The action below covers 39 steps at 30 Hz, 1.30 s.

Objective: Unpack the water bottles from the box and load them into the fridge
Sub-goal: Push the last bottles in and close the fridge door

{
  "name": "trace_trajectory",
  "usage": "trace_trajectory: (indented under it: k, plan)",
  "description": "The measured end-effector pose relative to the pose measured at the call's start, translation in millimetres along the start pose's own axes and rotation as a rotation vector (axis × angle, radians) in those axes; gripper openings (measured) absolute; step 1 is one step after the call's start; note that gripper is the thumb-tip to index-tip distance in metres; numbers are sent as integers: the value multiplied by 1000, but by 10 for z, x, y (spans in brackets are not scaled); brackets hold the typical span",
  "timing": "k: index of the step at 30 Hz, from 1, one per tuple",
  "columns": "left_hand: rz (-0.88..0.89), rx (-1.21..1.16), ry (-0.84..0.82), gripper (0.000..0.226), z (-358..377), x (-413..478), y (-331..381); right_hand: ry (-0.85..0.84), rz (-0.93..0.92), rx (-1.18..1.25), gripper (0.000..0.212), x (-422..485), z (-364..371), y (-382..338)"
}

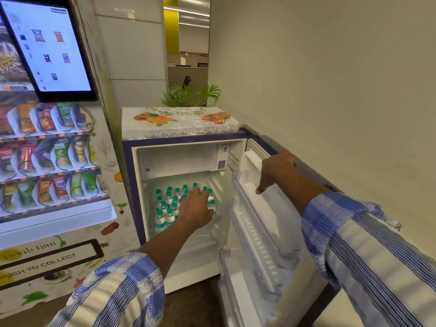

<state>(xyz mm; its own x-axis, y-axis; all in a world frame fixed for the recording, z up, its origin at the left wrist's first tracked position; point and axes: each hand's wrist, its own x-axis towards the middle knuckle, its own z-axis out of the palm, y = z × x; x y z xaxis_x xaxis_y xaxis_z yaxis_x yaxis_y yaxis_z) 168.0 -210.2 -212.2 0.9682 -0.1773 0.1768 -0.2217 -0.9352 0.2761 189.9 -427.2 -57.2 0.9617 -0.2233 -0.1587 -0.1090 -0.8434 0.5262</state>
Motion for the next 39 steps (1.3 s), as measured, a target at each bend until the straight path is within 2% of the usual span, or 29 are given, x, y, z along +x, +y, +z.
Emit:
trace_trajectory:
  k: [3, 8, 14, 17, 22, 27, 29, 32, 34, 36, 39]
  plan:
    - [1, -7, 7, 64, -45, -78, -160, -19, -83, 13, 106, -49, -117, -67]
    - [-15, -1, 1, 62, -124, -150, -423, 45, -173, 19, 97, -160, -261, -188]
    - [-22, -2, 33, 65, -251, -158, -739, 157, -278, 131, 71, -246, -436, -368]
    - [-50, -63, 60, 62, -334, -135, -860, 167, -313, 210, 66, -216, -487, -502]
    - [-105, -209, 161, 56, -620, -20, -1076, 198, -299, 385, 100, -164, -498, -761]
    - [-137, -365, 251, 52, -1063, 150, -1261, 168, -308, 719, 78, -134, -481, -1048]
    - [-115, -433, 277, 53, -1249, 225, -1310, 210, -324, 785, 83, -94, -470, -1148]
    - [-40, -514, 315, 54, -1540, 269, -1296, 272, -350, 757, 95, -27, -524, -1292]
    - [7, -560, 306, 54, -1732, 259, -1226, 282, -364, 743, 93, 10, -587, -1387]
    - [28, -528, 251, 63, -1854, 278, -1174, 300, -381, 735, 89, 64, -637, -1483]
    - [8, -284, 151, 83, -1897, 312, -1121, 367, -435, 744, 83, 163, -663, -1598]
